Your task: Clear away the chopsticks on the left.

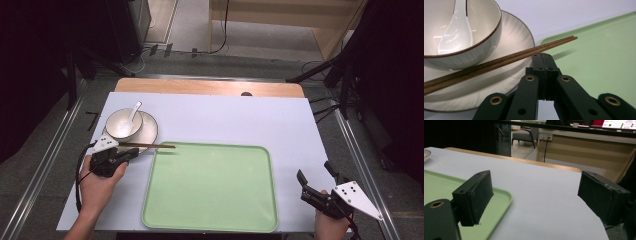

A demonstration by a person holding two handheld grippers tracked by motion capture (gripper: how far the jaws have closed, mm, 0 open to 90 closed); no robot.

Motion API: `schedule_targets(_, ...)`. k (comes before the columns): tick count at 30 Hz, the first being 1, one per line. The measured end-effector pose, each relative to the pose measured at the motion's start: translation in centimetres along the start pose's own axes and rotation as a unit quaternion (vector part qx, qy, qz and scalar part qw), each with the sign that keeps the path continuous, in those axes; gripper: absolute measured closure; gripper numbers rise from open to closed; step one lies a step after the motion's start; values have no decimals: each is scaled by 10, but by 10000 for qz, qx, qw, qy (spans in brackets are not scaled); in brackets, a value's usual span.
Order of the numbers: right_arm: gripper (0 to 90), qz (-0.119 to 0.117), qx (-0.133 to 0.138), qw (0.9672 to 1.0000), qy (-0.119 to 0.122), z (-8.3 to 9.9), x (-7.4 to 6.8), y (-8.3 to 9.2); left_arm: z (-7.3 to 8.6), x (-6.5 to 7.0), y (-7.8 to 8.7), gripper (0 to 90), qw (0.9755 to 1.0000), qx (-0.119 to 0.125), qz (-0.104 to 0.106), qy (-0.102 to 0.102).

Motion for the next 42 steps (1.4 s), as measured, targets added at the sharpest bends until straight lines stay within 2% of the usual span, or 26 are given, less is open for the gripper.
schedule_targets(8, 130, -18, -8, 10000, 35, 1, -1, 0, 5, -5, -25, 900, 9993, -359, -53, -17)
schedule_targets(11, 130, -19, -11, 10000, 32, 1, -1, 0, 7, -8, -29, 900, 9991, -421, -70, -4)
schedule_targets(12, 130, -17, -2, 10000, 36, 1, -1, 0, 6, -9, -32, 900, 9991, -403, -73, 75)
schedule_targets(19, 130, -55, -22, 10000, 47, 2, -2, -1, 4, -12, -40, 900, 9989, -449, -101, 110)
schedule_targets(26, 130, -57, -13, 10000, 22, 2, -1, -1, 2, -19, -45, 900, 9987, -410, -151, 269)
schedule_targets(30, 130, -52, -22, 10000, 23, 3, -1, -2, 2, -20, -48, 900, 9986, -401, -171, 293)
schedule_targets(33, 130, -69, -31, 10000, 41, 3, -2, -2, 1, -23, -52, 900, 9986, -336, -260, 322)
schedule_targets(42, 130, -87, -39, 9999, 36, 4, -2, -3, -7, -23, -66, 900, 9981, -330, -461, 239)
Point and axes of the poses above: each handheld gripper's, and its own axes: y roughly backward along the jaws, z roughly out of its underside, x roughly to its right, the point moved 9 cm from there along -y, roughly forward along the jaws, and after that the axes turned 11 degrees about x, right-handed, at the moved point
